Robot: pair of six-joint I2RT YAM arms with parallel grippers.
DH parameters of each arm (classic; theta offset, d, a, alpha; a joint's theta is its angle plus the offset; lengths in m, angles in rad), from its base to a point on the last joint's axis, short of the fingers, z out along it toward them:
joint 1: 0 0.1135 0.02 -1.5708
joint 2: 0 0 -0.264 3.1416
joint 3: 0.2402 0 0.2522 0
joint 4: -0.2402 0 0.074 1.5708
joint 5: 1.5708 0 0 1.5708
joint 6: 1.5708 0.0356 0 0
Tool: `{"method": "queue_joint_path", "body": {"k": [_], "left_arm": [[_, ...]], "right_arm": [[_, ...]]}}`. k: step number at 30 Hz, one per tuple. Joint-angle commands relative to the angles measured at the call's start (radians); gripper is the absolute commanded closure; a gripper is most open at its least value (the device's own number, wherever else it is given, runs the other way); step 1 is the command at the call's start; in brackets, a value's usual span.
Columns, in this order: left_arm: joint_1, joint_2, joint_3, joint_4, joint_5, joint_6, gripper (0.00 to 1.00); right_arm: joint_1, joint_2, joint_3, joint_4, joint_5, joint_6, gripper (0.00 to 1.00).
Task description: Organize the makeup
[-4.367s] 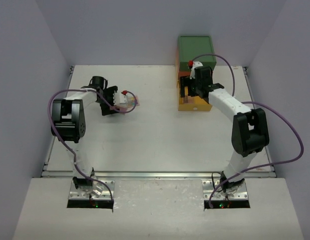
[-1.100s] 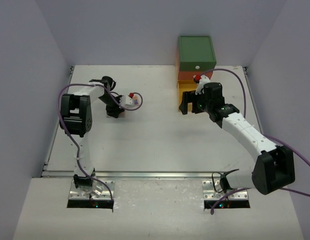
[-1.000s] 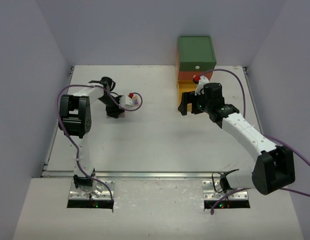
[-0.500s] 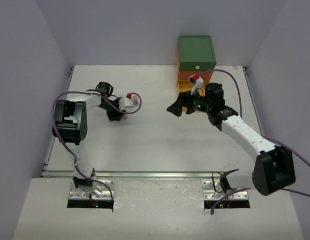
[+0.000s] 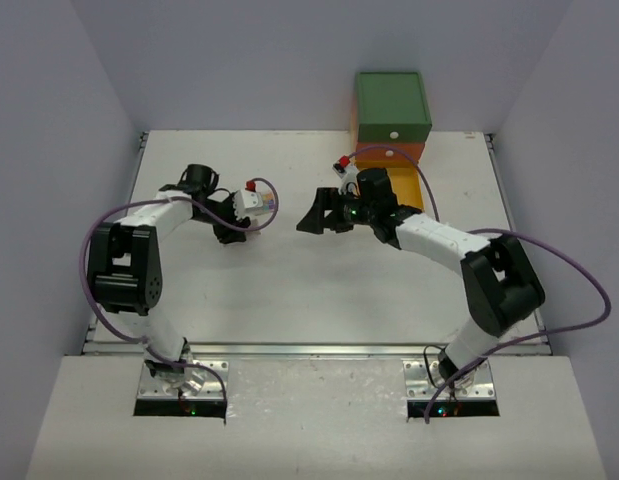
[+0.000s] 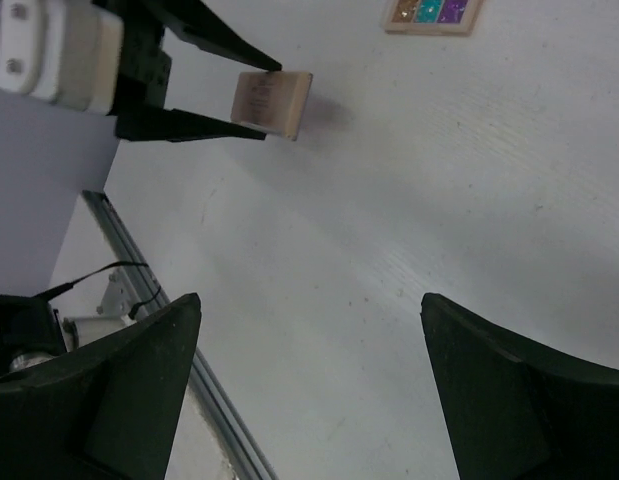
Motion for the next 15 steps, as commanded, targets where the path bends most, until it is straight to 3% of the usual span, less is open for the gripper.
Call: {"method": "queue_joint_path", "body": {"k": [1, 9, 15], "left_arm": [[-0.005, -0.103, -0.012, -0.001, 0.126, -0.041, 1.00], [-0.005, -0.198, -0.064, -0.003, 0.160, -0.057, 1.00], [-0.005, -0.224, -0.076, 0.001, 0.162, -0.053, 1.00]], "right_arm": [[0.050, 0.127, 0.169, 0.098, 0.017, 0.117, 0.13], [0.118, 0.368, 0.408, 0.086, 0.007, 0.202, 0.18], [0.136, 0.463, 0.456, 0.129, -0.032, 0.271, 0.21]]}}
